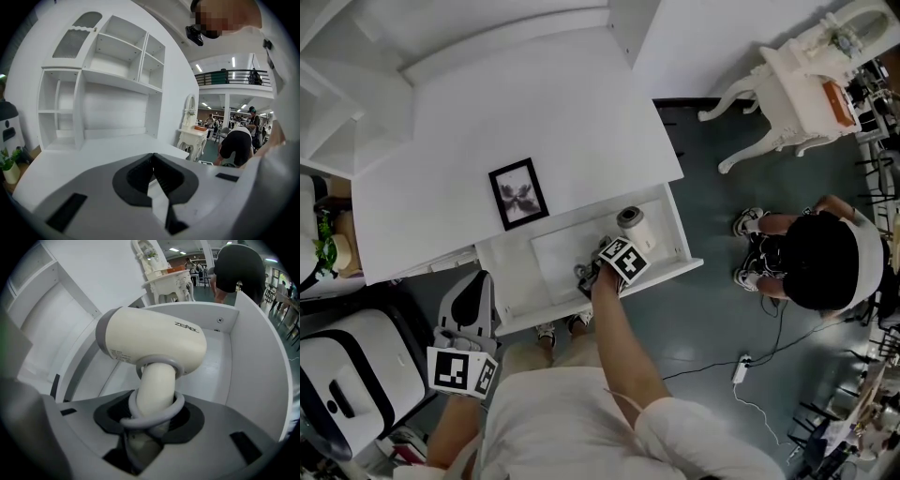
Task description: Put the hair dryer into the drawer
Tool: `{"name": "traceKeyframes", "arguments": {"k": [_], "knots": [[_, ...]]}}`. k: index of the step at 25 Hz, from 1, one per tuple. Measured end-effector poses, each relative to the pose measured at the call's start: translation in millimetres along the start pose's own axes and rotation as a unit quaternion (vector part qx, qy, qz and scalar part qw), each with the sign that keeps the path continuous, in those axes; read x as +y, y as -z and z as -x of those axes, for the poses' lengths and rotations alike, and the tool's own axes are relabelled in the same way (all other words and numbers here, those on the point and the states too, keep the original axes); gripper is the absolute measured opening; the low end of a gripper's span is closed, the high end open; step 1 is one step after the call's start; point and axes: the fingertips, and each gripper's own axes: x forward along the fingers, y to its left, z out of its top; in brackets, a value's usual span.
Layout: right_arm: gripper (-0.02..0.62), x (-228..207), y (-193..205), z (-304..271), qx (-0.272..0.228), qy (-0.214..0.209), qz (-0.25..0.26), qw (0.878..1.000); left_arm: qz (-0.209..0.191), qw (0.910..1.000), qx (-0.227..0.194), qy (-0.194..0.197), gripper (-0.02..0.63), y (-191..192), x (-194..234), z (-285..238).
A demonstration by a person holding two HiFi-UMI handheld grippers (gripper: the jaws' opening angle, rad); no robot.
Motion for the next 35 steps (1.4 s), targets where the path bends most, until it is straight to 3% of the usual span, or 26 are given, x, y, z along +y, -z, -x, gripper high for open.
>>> {"name": "traceKeyframes", "arguments": {"k": [4,21,35], "knots": [[0.193,-5,7,-5,0.013,0.015,-0.016,1.000,0.001,1.0000,-0.002,-0.001,0.017,-3,3,-2],[0.207,-3,12,-10,0.022,0.064,0.026,0.997,0.014,0.9998,0.001,-0.012,0.017,3,20,2],[0.221,-1,13,-11,0.022,0.069,0.030,0.997,0.026,0.9994,-0.005,-0.020,0.017,8,31,11]]}}
